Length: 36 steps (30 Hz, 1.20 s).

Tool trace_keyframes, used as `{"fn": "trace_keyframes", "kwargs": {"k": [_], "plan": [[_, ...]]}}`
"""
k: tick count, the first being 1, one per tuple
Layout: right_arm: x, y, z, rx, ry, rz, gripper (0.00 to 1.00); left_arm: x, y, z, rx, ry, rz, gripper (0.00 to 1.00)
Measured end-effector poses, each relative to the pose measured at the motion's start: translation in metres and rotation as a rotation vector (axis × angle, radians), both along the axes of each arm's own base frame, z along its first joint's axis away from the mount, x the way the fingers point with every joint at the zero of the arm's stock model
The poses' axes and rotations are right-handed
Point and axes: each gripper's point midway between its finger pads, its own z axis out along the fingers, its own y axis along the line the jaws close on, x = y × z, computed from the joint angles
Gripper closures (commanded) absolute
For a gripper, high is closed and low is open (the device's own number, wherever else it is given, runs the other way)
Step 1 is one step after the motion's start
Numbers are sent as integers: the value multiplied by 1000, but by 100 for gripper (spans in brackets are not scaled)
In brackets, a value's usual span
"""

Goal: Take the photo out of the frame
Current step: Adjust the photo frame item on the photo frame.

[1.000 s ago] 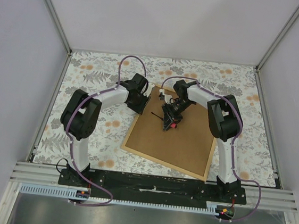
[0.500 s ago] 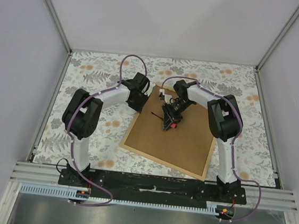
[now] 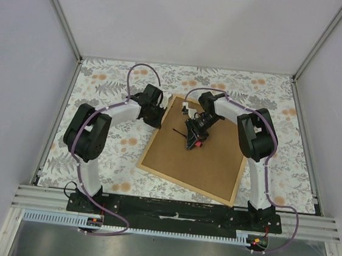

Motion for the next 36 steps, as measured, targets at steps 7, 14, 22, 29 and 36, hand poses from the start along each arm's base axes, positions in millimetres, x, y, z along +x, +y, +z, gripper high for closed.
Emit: {"fn": "trace_keyframes", "kwargs": {"k": [7,14,22,29,36], "plan": [[0,0,0,2,1,0,100,1,4,1,-91,31,27,98],[0,0,0,3,1,0,100,0,15,1,-141,63,52,36],[0,0,0,3,1,0,100,-7,32,23,-82,36,56,18],[0,0,0,0,0,0,100,-29,42,46,4,4,-53,21],[0,0,0,-1,0,0,100,-110,46,10,121,200,-259,21]]}}
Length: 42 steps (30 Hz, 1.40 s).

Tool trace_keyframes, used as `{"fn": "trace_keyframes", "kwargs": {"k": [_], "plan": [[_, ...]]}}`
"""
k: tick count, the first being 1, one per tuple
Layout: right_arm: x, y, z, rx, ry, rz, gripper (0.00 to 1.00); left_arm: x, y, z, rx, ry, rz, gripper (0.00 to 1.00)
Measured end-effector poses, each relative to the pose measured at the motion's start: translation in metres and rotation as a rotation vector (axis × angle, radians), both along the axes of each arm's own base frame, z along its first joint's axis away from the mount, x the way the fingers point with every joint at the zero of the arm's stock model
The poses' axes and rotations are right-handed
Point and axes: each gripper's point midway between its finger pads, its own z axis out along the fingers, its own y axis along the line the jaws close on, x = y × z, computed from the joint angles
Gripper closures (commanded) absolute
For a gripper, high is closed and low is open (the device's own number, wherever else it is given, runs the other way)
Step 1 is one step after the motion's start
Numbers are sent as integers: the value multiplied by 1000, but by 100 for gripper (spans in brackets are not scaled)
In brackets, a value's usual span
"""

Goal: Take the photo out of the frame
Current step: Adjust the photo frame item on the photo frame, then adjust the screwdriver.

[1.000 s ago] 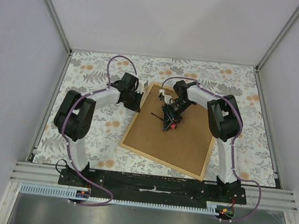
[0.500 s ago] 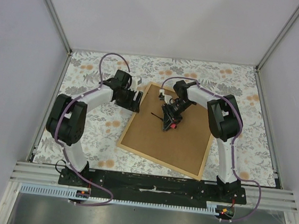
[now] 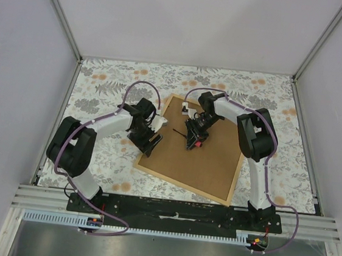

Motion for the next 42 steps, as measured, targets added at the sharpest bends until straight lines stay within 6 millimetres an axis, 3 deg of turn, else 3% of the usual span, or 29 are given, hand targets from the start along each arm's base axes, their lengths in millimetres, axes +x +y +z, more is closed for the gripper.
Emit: {"fn": "trace_keyframes", "kwargs": {"k": [3,8,18,29,42], "plan": [[0,0,0,-1,0,0,100,-25,7,-6,39,63,-41,21],[0,0,0,-2,-1,0,100,-32,12,-4,63,50,-53,25],[1,-1,1,-5,-10,1,100,-13,13,-9,90,-23,-34,39],[2,-1,1,-6,-14,1,100,-10,9,-17,87,-6,-14,41],[2,-1,1,-5,-15,3,100,0,5,-17,43,4,27,51]]}}
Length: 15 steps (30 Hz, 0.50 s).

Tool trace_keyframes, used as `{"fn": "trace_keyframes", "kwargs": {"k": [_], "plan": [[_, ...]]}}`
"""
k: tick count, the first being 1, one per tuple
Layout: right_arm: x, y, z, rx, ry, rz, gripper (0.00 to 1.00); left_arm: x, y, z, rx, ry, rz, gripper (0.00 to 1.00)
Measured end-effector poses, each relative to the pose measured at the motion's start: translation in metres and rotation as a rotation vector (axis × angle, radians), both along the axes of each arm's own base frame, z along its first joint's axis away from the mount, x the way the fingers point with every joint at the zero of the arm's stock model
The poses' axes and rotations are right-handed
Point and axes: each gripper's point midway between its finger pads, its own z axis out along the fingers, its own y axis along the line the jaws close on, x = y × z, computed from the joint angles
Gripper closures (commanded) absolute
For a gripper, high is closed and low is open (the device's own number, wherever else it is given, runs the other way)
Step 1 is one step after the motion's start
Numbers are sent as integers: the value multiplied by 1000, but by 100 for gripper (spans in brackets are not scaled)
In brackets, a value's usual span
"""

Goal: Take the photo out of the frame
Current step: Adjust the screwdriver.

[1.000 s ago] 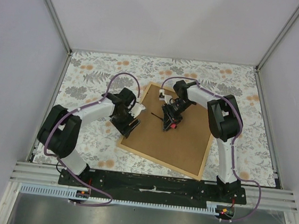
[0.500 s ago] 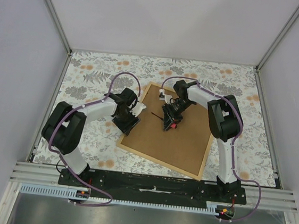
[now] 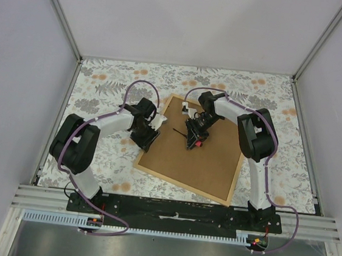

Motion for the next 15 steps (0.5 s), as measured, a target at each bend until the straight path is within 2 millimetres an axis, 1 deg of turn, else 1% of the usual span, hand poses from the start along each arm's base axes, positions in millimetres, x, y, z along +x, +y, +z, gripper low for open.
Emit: {"fn": "trace_keyframes", "kwargs": {"k": [3,5,8,9,10,15], "plan": [[0,0,0,0,0,0,100,0,-1,0,-4,4,2,55],[0,0,0,0,0,0,100,-1,-1,0,-9,7,2,64],[0,0,0,0,0,0,100,-2,-2,0,-12,10,3,86],[0,0,0,0,0,0,100,-2,-2,0,-13,12,8,90],[0,0,0,0,1,0,100,-2,-3,0,-17,15,24,98],[0,0,0,0,0,0,100,2,-3,2,-29,7,71,98]]}}
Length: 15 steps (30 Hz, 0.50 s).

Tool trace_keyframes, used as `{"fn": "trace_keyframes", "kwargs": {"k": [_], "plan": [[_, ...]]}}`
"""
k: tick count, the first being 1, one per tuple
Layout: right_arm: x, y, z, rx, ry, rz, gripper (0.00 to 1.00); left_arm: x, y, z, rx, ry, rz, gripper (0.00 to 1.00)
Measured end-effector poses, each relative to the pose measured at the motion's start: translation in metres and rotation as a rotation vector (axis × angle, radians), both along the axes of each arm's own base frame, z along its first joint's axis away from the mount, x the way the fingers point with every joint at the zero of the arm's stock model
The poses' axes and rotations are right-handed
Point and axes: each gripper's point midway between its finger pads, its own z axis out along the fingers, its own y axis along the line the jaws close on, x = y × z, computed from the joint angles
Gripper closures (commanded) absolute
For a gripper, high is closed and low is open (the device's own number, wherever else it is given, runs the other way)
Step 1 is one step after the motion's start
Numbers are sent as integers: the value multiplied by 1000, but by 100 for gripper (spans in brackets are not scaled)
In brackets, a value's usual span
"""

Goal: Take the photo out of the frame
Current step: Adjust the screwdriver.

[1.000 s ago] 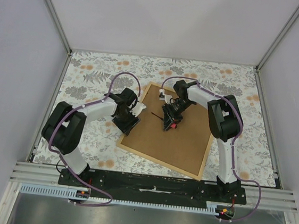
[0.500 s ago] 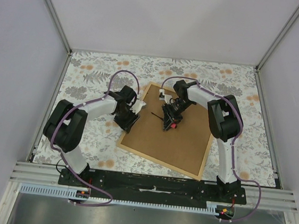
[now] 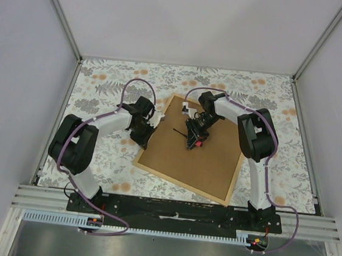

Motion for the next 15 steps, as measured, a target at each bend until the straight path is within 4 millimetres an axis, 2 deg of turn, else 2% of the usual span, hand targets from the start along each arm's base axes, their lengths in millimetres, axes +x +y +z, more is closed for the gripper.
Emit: {"fn": "trace_keyframes", "kwargs": {"k": [8,9,10,11,12,13,15], "plan": [[-1,0,0,1,3,0,100,0,0,1,-76,10,26,98],[-1,0,0,2,3,0,100,1,0,1,-88,15,30,94],[-1,0,0,2,3,0,100,0,0,1,-93,17,33,81],[-1,0,0,3,3,1,100,1,0,1,-99,19,34,62],[-1,0,0,4,3,1,100,1,0,2,-103,20,35,47],[-1,0,0,5,2,3,100,1,0,2,-104,18,30,35],[-1,0,1,6,-1,6,100,2,1,3,-117,17,23,18]]}}
